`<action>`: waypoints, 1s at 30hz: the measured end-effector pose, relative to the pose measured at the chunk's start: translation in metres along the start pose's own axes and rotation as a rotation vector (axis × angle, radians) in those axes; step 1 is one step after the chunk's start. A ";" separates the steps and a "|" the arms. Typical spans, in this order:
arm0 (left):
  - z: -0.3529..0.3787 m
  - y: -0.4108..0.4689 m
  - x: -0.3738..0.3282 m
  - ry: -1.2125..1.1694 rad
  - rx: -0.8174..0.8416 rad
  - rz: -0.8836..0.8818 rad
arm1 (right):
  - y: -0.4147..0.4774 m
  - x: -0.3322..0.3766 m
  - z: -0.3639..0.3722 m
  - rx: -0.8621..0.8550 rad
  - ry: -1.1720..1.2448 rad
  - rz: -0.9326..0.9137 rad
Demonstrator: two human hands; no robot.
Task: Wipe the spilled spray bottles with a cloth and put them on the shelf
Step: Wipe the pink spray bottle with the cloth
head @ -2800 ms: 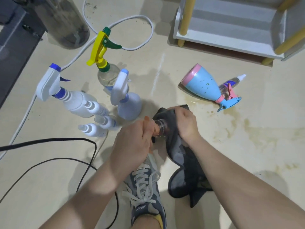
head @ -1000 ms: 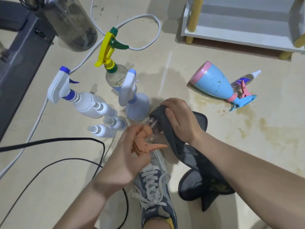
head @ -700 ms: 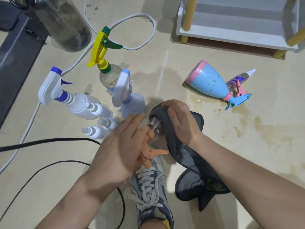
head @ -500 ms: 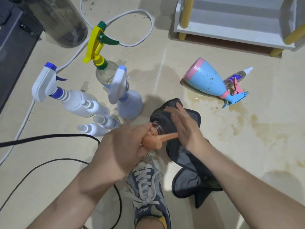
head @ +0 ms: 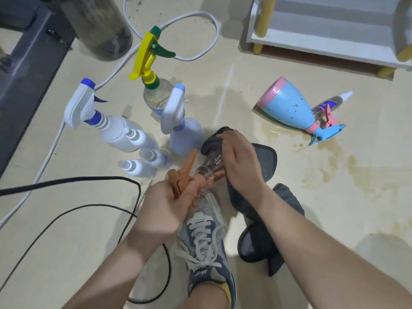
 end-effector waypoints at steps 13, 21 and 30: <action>0.004 0.008 0.013 -0.495 -0.120 -0.294 | -0.035 -0.004 -0.098 -0.344 0.773 0.795; 0.026 -0.005 0.012 -0.687 -0.091 -0.465 | -0.034 0.075 -0.055 -0.102 0.640 0.374; 0.035 -0.005 0.008 -0.521 -0.046 -0.350 | -0.010 0.015 -0.024 -0.090 -0.310 -0.069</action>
Point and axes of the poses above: each hand's wrist, its own y-axis towards the middle knuckle, its own z-axis out of the palm, x = y × z, the point moved 7 cm from there along y, towards the middle knuckle, and after that the axes turned 9 degrees about -x, right-handed, at the moved point
